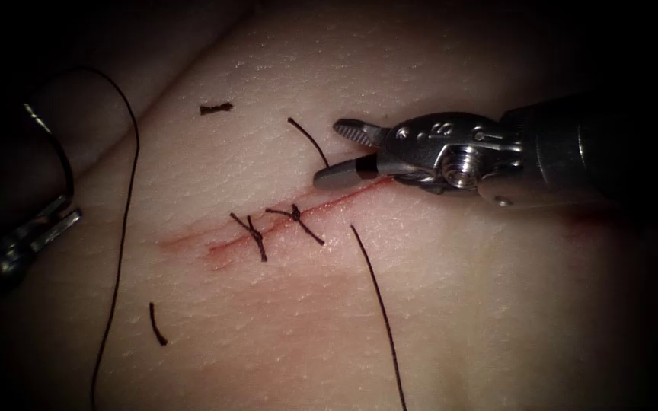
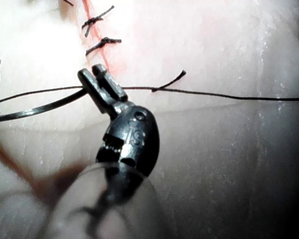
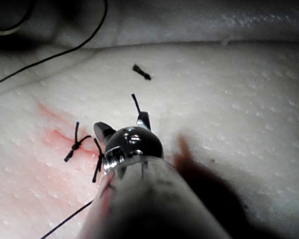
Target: Wound Closure
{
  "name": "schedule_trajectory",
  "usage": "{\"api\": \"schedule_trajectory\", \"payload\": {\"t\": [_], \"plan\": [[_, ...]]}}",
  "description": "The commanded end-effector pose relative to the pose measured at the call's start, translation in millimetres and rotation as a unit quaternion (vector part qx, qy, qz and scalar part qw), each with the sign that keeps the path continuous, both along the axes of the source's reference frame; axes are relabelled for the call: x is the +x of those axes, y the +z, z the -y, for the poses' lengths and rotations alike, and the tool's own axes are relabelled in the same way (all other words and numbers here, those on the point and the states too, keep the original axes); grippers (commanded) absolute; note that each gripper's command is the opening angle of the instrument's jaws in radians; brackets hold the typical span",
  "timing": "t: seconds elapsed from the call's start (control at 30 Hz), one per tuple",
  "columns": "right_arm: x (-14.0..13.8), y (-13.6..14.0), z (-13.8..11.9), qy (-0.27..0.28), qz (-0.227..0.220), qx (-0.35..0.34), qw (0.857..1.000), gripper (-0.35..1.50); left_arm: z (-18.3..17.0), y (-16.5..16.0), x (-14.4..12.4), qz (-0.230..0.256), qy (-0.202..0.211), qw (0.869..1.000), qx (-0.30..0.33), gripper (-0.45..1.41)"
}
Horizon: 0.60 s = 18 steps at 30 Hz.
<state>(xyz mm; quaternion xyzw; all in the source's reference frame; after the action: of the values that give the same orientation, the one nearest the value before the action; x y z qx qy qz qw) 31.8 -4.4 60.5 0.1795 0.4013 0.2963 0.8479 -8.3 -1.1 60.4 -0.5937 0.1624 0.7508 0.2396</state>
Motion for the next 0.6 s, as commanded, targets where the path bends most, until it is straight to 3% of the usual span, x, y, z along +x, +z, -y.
{"api": "schedule_trajectory", "payload": {"t": [0.03, 0.13, 0.37, 0.47, 0.6], "plan": [[1.5, 1.3, 0.1, 0.002, 0.0, -0.002, 1.0, 0.98, 0.7, 0.6, -0.6, 0.001, 0.001, 1.0, 0.001, -0.45], [2.4, 2.4, -0.5, 0.007, 0.004, -0.005, 1.0, 0.86, 0.9, 0.5, -0.6, 0.001, 0.001, 1.0, 0.001, -0.45], [3.4, 4.1, -1.3, 0.013, 0.008, -0.01, 1.0, 0.81, 1.2, 0.2, -0.6, -0.001, 0.002, 1.0, 0.001, -0.45], [3.7, 4.5, -1.3, 0.015, 0.01, -0.011, 1.0, 0.61, 1.2, 0.2, -0.7, -0.001, 0.002, 1.0, 0.001, -0.45], [4.3, 4.5, -1.0, 0.016, 0.01, -0.013, 1.0, -0.35, 1.2, 0.2, -0.8, -0.002, 0.002, 1.0, 0.002, -0.45]]}}
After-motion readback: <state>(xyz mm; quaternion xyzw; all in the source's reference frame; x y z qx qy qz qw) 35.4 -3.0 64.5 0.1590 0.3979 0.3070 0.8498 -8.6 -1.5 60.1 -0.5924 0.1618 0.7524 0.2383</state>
